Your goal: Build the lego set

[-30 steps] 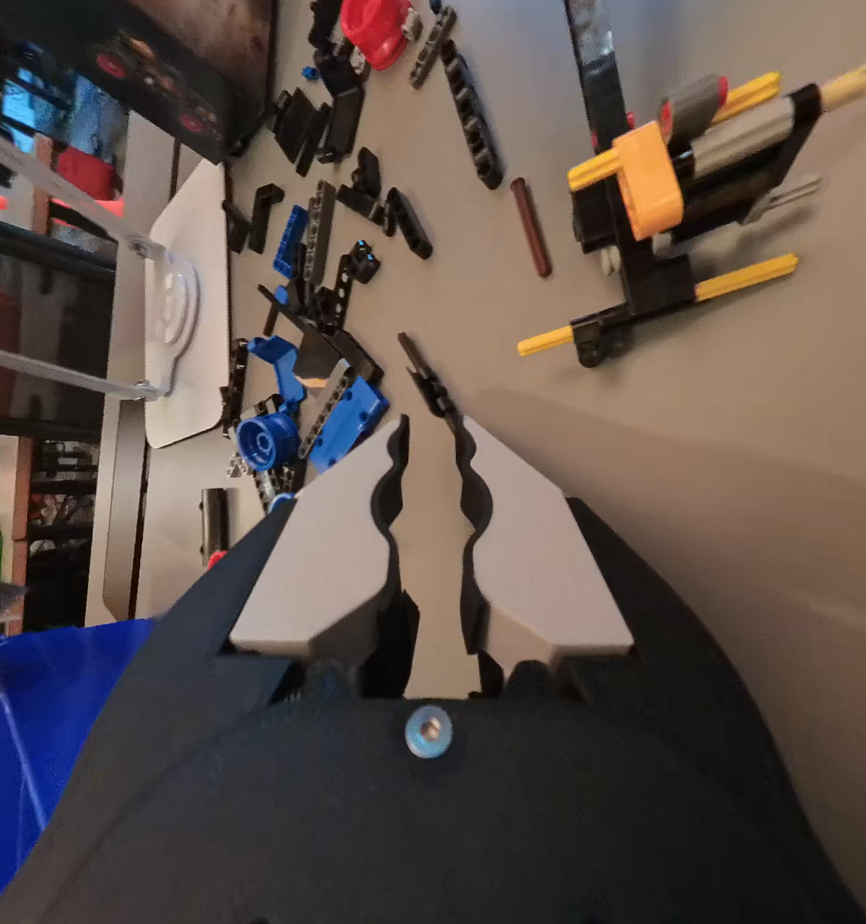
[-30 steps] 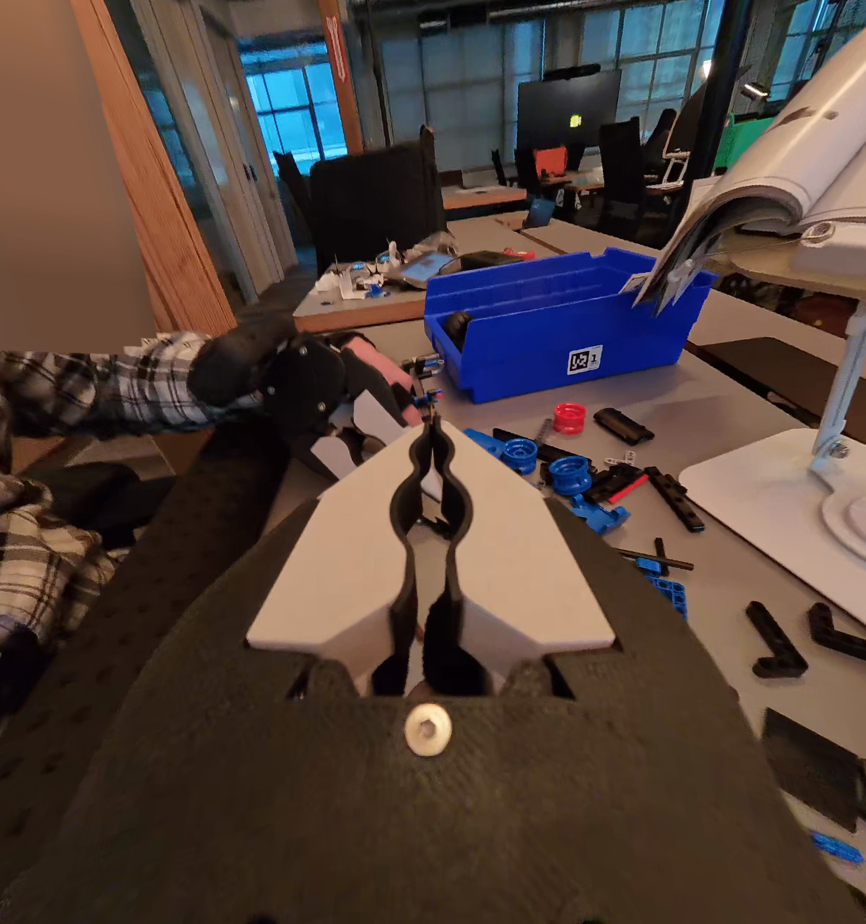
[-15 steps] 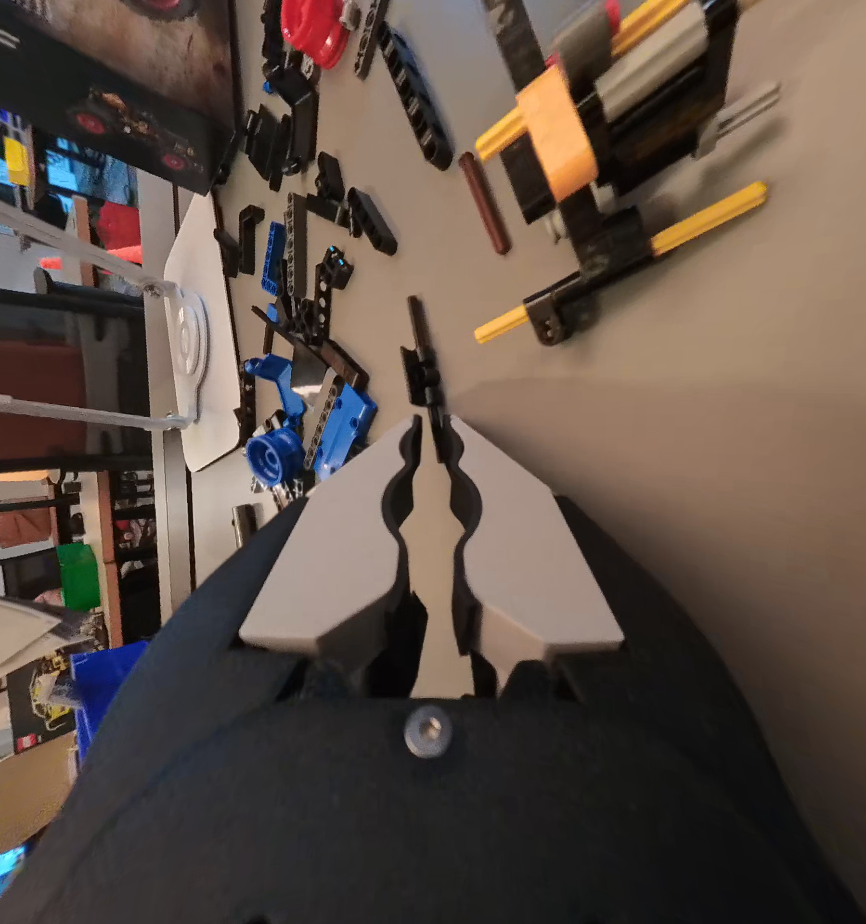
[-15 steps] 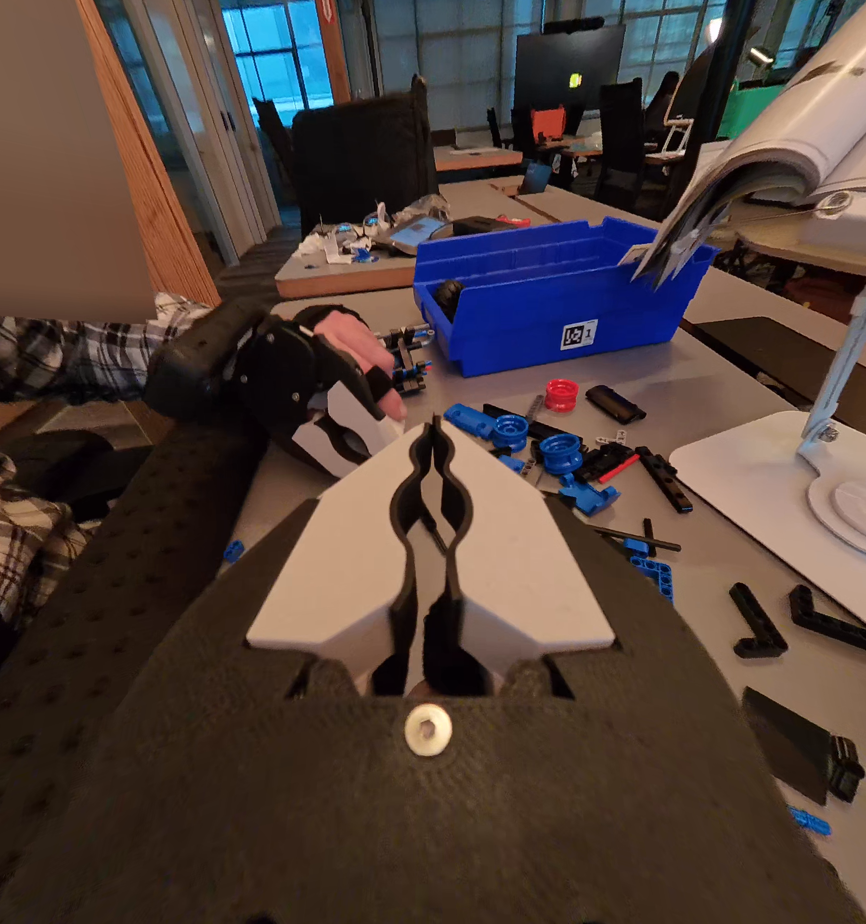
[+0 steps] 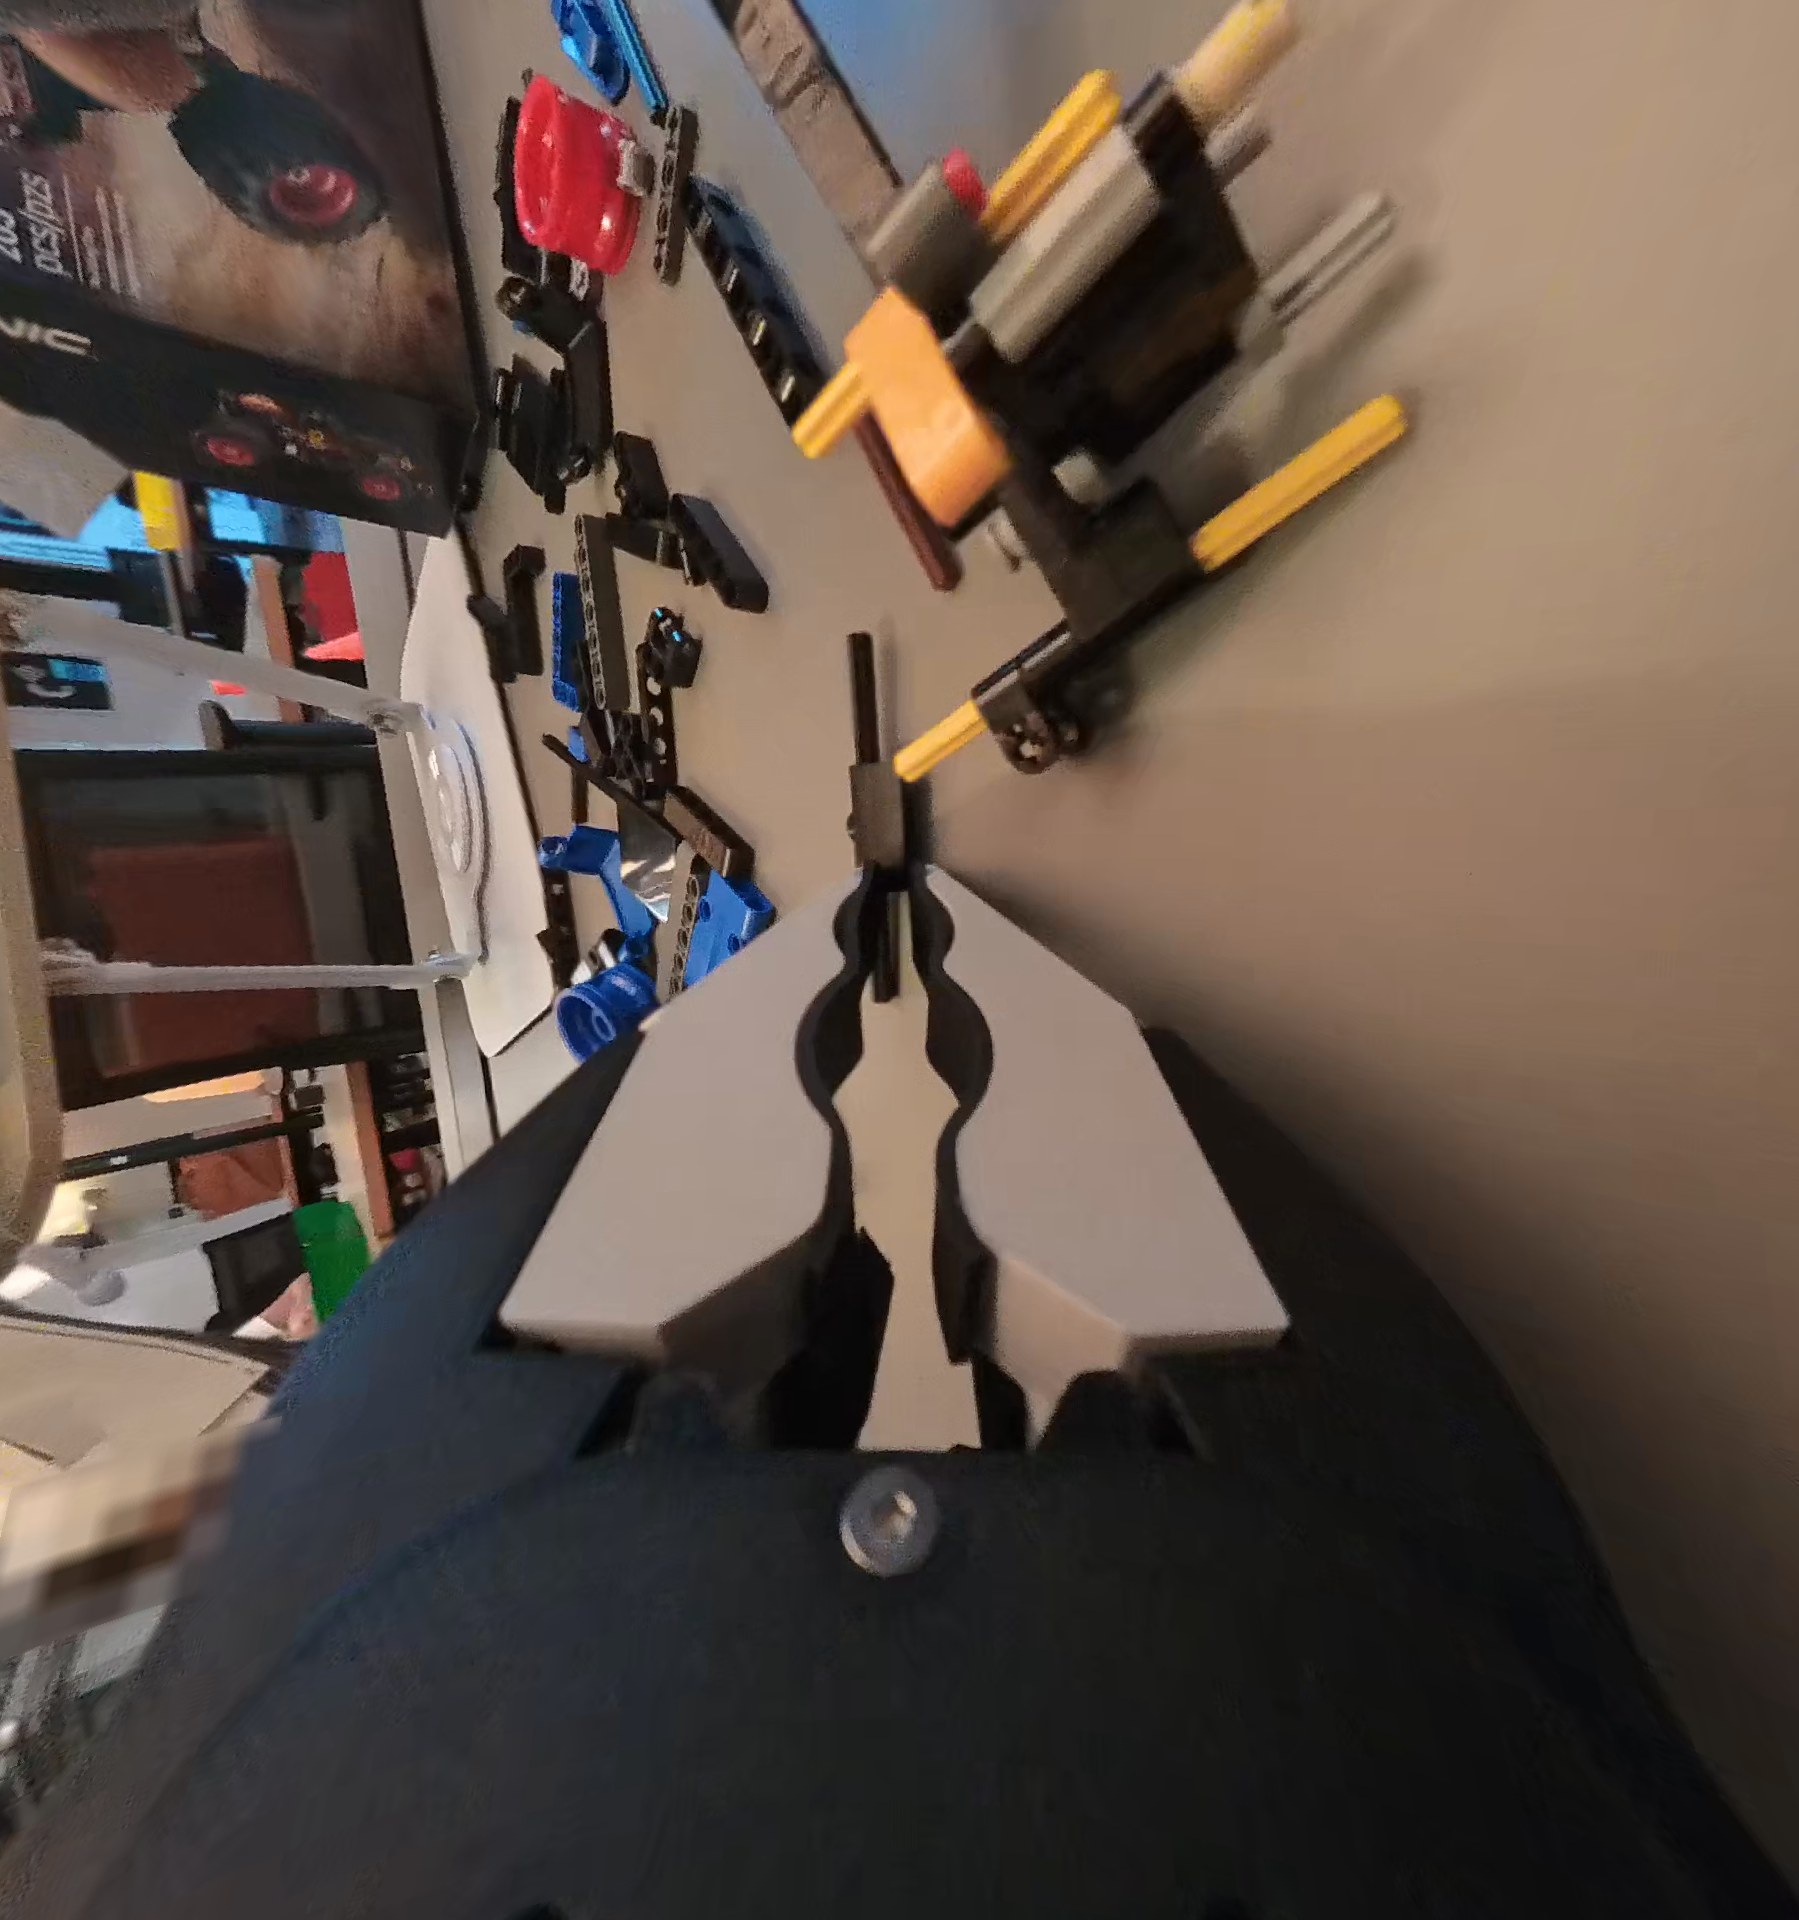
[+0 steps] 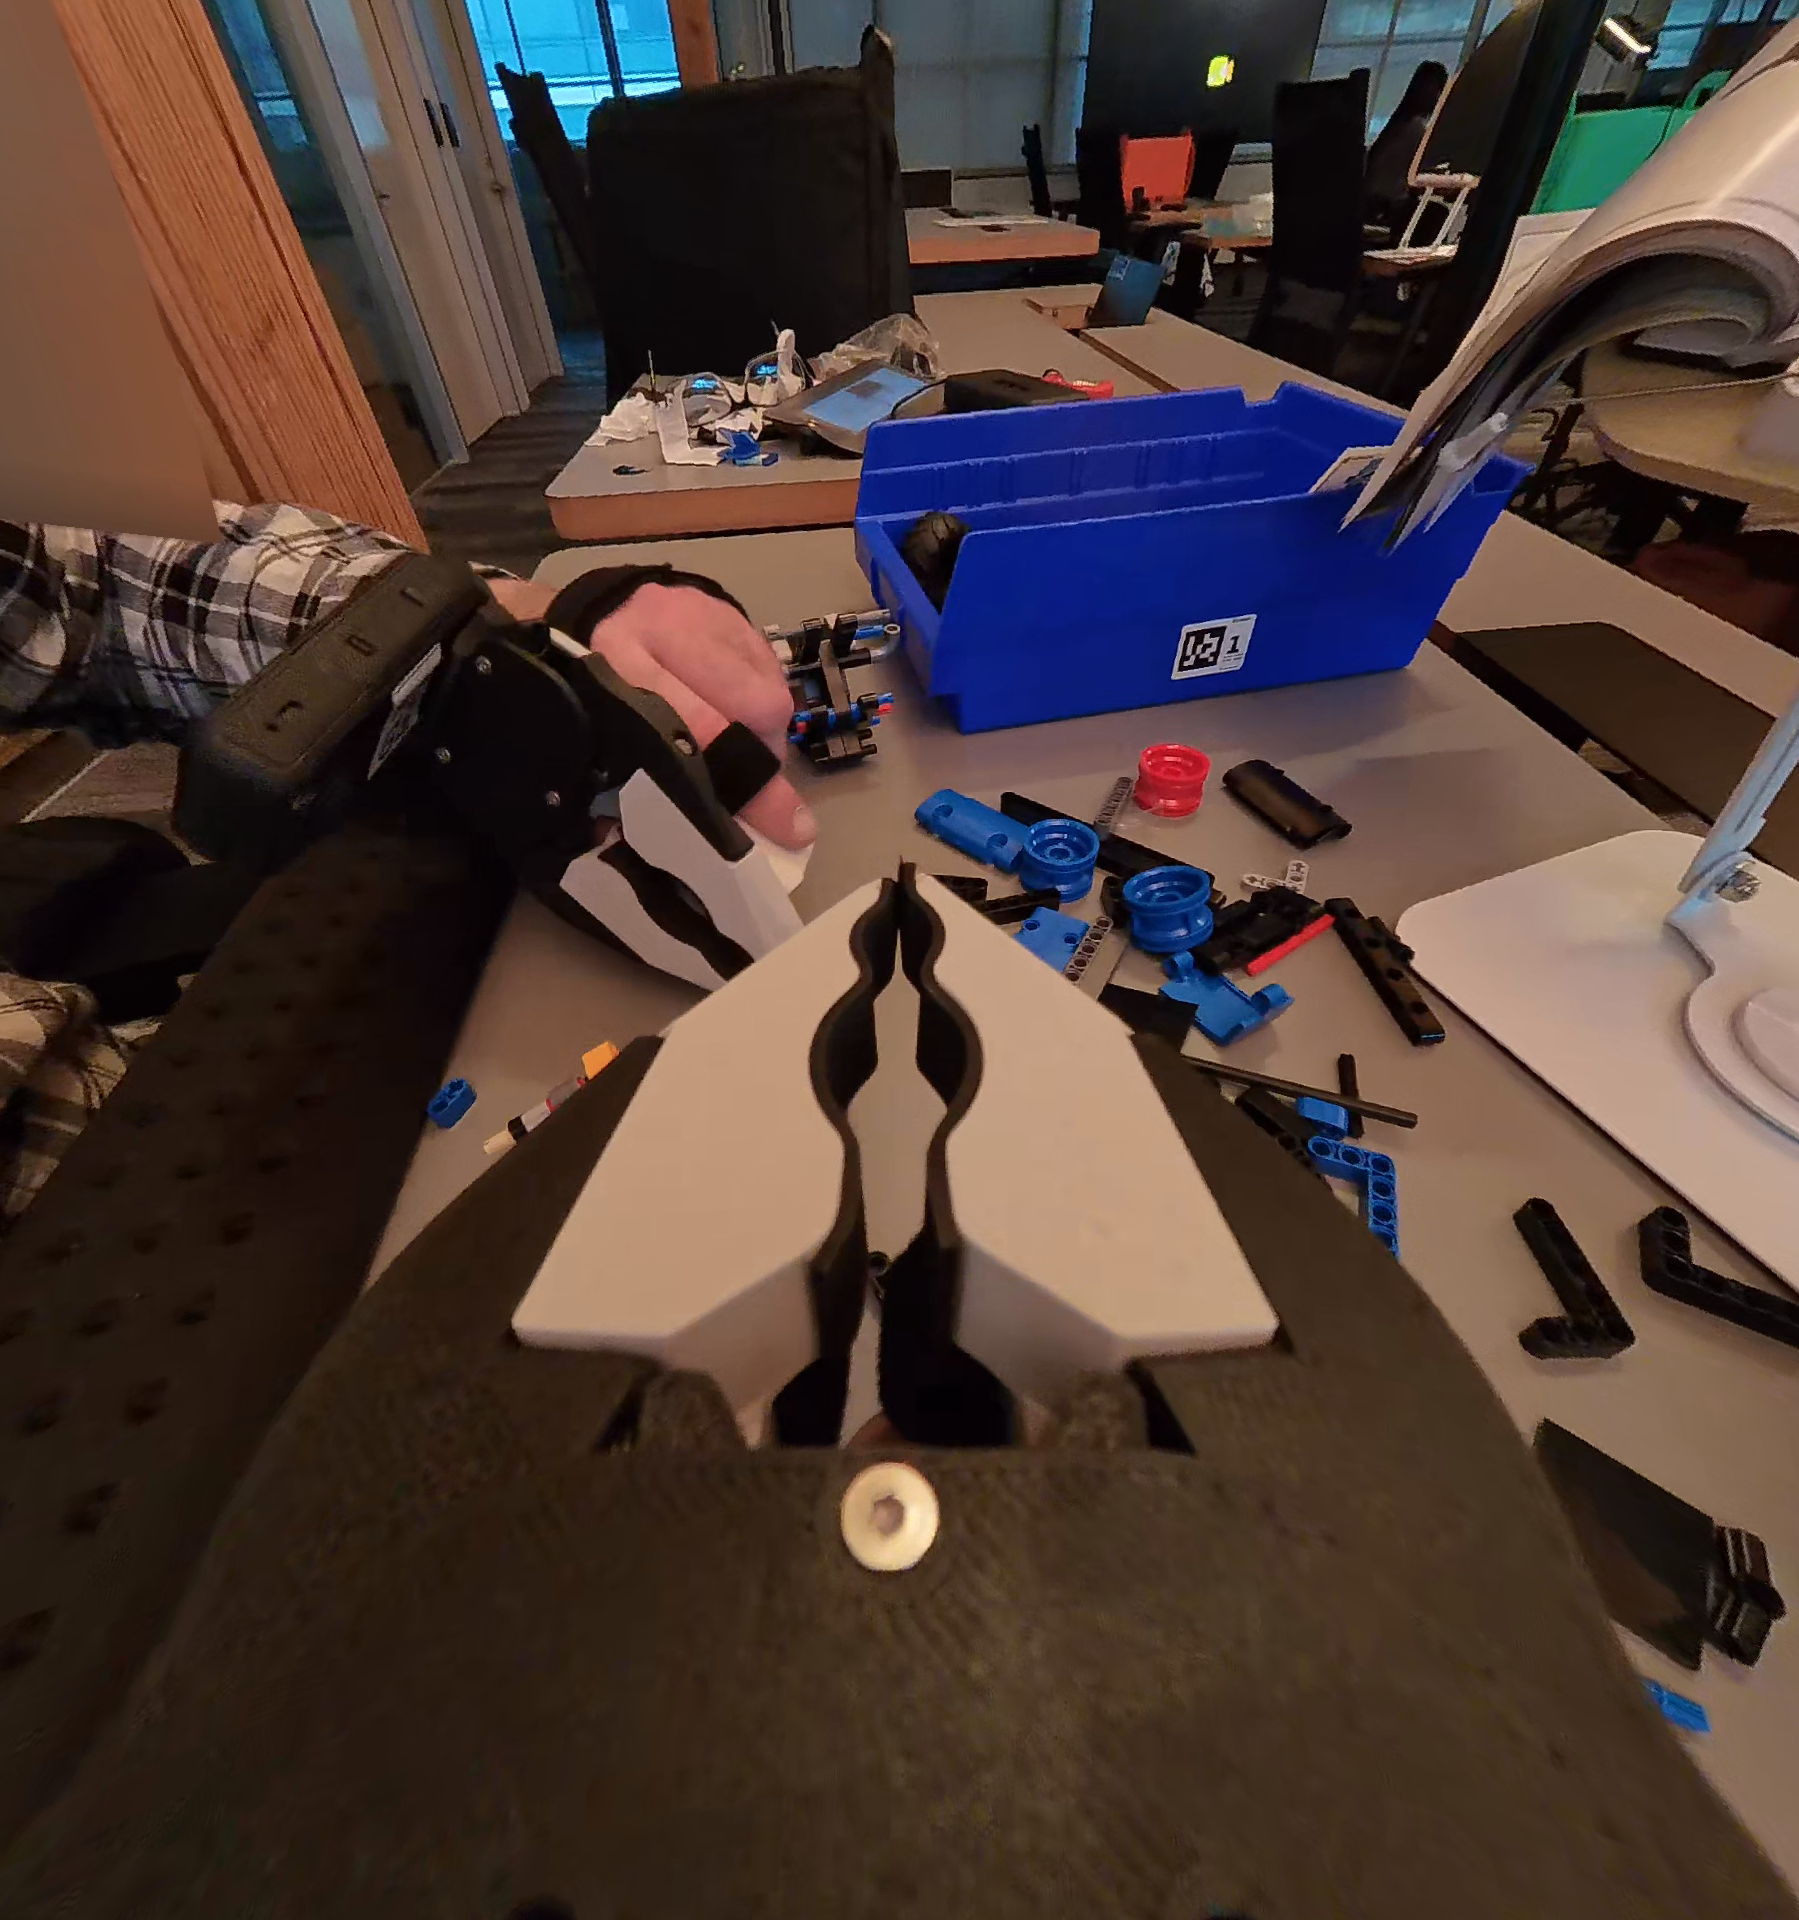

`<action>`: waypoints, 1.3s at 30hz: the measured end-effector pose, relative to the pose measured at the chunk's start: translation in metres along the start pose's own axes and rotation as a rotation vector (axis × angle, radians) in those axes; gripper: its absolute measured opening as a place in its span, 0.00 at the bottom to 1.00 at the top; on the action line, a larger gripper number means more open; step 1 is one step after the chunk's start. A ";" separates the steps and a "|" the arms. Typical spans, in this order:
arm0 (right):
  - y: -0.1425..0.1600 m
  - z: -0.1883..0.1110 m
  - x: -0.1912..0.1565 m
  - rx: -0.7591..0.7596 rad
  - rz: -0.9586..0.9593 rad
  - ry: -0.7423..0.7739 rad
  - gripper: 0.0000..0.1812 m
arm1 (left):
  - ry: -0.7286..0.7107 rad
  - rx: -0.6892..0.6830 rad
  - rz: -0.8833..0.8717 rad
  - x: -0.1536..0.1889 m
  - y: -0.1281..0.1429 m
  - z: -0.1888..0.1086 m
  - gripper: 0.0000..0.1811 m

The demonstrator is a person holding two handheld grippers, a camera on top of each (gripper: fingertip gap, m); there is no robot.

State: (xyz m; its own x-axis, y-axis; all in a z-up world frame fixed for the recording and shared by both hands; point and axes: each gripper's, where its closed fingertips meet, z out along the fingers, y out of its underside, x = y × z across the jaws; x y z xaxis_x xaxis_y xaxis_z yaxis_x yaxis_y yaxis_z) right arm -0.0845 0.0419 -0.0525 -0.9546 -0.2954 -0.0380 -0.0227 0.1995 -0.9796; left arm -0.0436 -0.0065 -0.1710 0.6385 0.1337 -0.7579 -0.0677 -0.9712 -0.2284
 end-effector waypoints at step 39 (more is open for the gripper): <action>-0.006 0.038 -0.052 -0.128 -0.455 0.002 0.09 | -0.531 0.119 -0.062 -0.085 -0.032 -0.073 0.00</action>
State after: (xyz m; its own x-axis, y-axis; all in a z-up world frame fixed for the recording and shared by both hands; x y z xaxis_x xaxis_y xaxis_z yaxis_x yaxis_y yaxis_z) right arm -0.0231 0.0208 -0.0523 -0.8397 -0.3775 0.3904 -0.4755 0.1639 -0.8643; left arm -0.0398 -0.0009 -0.0547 0.1711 0.3006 -0.9383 -0.1482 -0.9336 -0.3262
